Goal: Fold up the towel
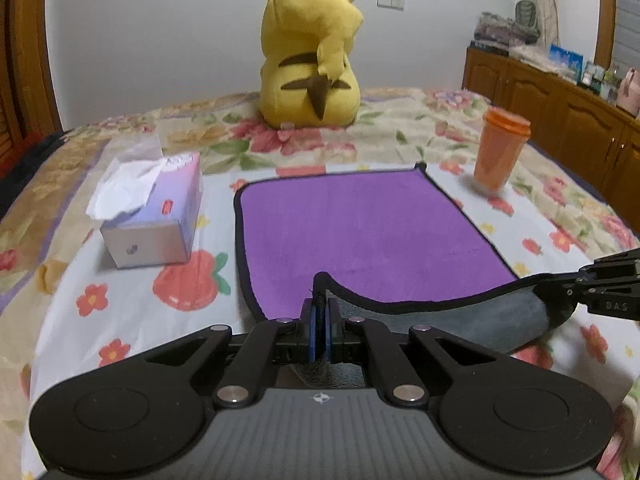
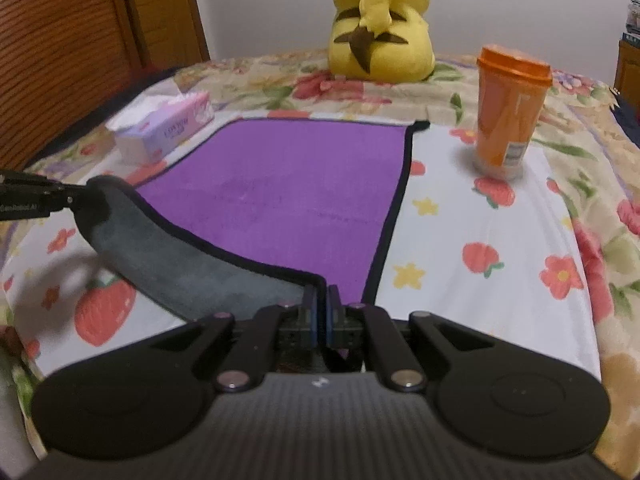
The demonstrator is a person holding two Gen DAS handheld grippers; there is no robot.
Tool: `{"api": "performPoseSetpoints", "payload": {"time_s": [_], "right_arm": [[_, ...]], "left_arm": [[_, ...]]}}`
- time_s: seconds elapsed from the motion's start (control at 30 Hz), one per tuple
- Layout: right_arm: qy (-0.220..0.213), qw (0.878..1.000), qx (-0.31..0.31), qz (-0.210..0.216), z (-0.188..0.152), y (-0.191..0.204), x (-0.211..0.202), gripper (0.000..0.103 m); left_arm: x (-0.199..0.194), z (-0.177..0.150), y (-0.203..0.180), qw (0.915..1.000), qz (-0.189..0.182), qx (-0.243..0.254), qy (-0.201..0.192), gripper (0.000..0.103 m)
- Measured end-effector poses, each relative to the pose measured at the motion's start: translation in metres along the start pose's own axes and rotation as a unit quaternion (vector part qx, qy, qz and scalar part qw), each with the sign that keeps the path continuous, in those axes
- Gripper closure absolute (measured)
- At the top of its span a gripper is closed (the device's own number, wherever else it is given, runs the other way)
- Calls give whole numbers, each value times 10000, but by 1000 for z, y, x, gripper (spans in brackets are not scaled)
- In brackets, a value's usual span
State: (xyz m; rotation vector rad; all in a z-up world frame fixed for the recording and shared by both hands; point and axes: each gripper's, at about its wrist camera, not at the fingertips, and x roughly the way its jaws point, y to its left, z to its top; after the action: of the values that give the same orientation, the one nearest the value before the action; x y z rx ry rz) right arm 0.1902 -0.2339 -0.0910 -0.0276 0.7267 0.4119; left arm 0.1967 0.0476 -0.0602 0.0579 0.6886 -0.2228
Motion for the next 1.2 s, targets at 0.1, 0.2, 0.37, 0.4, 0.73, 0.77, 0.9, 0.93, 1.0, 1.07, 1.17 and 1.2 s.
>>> {"api": "performPoseSetpoints", "payload": {"time_s": [0.1,0.2,0.37,0.4,0.73,0.77,0.9,0.93,1.0,1.07,1.17,1.2], "right_arm": [[-153,9999,-19,33,3,-1,-3,98],[-265,9996,-20,74,6,-3,-5,98],[-345,9994,-42,69,9,-5,-5,98],[-358,9993,-54,56,10,-5,-6,98],[-573,9981,-224,35,25,-9,-1,98],[-585,9980,-248,32,27,-10,1,98],[-607,9977,-313,26,31,-10,7,98],[-616,9976,-328,25,32,-10,8,98],[-624,9974,-364,18,33,-11,11,98],[-628,9973,-390,23,35,-11,14,98],[-623,9972,-422,17,37,-12,19,98],[-623,9971,-434,16,38,-12,20,98]], "left_arm": [[-6,4,0,9999,8,-41,-150,96],[-11,6,-1,9996,3,-52,-281,96],[-17,10,-4,9991,-13,-40,-424,96],[-18,11,-4,9990,-9,-37,-447,96],[-11,19,3,9982,94,-113,-586,96],[-10,20,4,9981,100,-118,-592,96],[-5,23,6,9979,125,-125,-630,96],[-3,24,7,9978,133,-123,-644,96],[1,26,8,9976,143,-112,-670,96],[4,27,9,9976,115,-103,-675,96],[10,29,10,9977,123,-72,-665,96],[12,30,10,9978,119,-64,-652,96]]}}
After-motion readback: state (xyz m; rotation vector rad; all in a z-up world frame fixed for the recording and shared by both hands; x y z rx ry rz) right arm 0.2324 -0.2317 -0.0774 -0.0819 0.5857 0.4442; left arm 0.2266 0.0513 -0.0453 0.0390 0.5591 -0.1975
